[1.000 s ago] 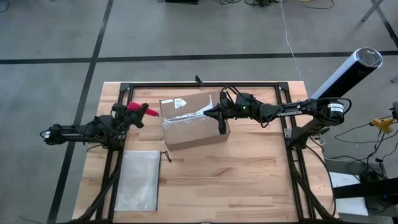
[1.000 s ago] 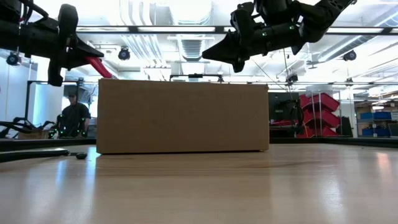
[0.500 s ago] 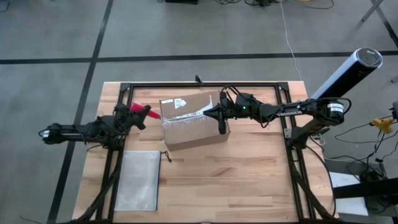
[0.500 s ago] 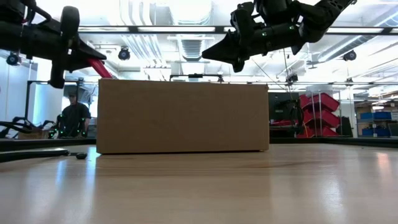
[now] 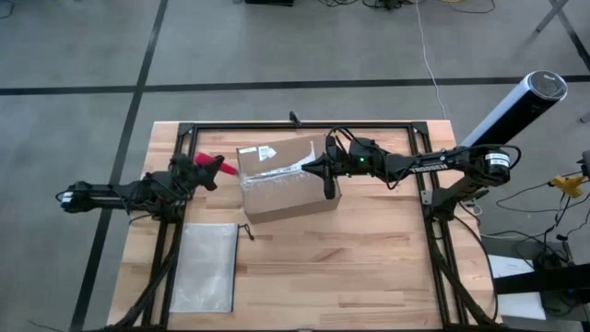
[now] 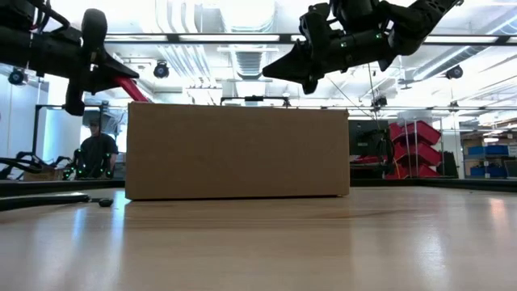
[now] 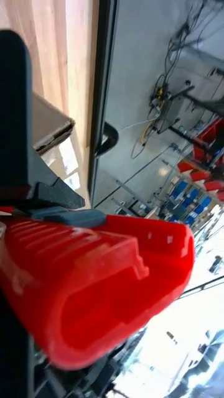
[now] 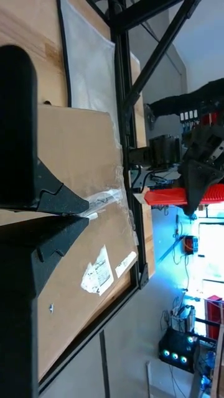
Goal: Unpack boxes
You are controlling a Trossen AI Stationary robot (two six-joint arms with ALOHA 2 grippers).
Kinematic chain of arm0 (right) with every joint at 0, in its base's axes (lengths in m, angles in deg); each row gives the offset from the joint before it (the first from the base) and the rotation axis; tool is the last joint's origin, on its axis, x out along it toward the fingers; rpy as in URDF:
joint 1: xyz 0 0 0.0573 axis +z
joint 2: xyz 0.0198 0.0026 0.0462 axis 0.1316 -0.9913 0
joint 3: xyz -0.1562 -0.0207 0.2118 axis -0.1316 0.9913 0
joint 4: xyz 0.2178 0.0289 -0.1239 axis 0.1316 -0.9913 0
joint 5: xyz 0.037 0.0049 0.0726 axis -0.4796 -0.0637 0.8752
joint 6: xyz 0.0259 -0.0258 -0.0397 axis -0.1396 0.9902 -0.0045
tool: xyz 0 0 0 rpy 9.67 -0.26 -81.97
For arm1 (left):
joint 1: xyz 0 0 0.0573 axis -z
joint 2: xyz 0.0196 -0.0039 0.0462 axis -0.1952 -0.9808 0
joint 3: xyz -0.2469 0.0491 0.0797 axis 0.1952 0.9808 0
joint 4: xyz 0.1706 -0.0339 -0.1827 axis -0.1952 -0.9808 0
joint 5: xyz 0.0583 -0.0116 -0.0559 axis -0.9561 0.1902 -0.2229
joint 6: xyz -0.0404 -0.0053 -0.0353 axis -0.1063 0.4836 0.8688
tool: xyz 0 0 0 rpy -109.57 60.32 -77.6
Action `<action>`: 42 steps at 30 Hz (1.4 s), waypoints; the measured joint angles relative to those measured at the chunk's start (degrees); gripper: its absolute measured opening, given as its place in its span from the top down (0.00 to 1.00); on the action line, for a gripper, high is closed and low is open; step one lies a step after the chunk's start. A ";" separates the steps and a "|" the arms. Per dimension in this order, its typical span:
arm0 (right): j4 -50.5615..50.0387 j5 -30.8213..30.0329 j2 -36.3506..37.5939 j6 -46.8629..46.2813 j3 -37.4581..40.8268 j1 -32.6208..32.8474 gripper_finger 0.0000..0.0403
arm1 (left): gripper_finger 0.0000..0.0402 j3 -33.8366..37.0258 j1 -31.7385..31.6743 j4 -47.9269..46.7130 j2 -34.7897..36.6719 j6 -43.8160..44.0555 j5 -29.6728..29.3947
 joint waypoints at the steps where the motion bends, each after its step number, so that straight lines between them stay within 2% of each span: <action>1: 0.00 -0.03 0.00 0.23 0.00 0.00 1.00 | 0.92 0.00 0.00 0.04 0.00 0.50 -0.94; 15: 0.02 -0.17 0.00 2.43 0.12 -0.02 1.00 | 0.92 0.00 0.00 -0.57 0.67 2.62 -2.37; 23: 0.00 -0.70 0.00 2.88 0.72 -0.13 1.00 | 0.92 0.00 0.00 -3.45 3.53 3.99 -2.44; 32: 0.01 -2.97 -0.46 3.41 0.76 -0.13 1.00 | 0.92 0.00 0.00 -3.43 3.04 5.02 -2.45; 42: 1.02 -3.33 -3.81 3.34 0.80 -0.13 1.00 | 0.92 0.09 0.00 -3.43 2.17 -0.80 -0.96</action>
